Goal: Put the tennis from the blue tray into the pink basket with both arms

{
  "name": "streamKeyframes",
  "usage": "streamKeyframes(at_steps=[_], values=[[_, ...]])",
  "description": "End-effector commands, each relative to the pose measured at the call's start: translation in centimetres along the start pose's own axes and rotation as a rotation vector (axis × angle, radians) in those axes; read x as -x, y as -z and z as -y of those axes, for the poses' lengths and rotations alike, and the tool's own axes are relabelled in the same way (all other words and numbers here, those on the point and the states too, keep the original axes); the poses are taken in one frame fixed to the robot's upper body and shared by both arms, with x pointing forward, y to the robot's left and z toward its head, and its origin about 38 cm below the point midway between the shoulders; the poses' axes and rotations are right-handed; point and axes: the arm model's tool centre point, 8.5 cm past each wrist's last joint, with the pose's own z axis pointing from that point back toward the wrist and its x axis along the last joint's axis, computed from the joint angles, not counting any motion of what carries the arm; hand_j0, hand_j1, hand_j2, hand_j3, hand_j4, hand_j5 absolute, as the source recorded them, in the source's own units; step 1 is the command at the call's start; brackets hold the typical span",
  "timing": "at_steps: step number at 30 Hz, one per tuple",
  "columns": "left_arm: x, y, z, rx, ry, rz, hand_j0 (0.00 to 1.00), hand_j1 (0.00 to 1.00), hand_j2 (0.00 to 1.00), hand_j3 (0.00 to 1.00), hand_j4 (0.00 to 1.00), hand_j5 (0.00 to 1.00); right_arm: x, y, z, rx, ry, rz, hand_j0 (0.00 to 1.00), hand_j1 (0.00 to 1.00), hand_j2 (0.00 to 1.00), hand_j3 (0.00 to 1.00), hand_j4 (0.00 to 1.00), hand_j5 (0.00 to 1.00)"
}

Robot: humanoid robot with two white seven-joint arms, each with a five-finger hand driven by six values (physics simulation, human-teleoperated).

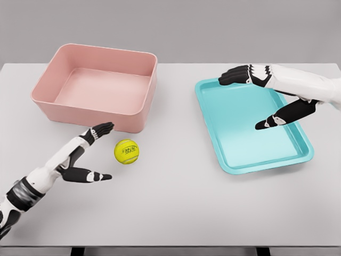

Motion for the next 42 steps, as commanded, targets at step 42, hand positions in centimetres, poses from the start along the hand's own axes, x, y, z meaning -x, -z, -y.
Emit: streamKeyframes(at_steps=[42], values=[[2.8, 1.3, 0.6, -0.031, -0.071, -0.23, 0.94, 0.94, 0.94, 0.94, 0.94, 0.94, 0.1, 0.2, -0.4, 0.001, 0.02, 0.008, 1.0, 1.0, 1.0, 1.0, 1.0, 1.0]])
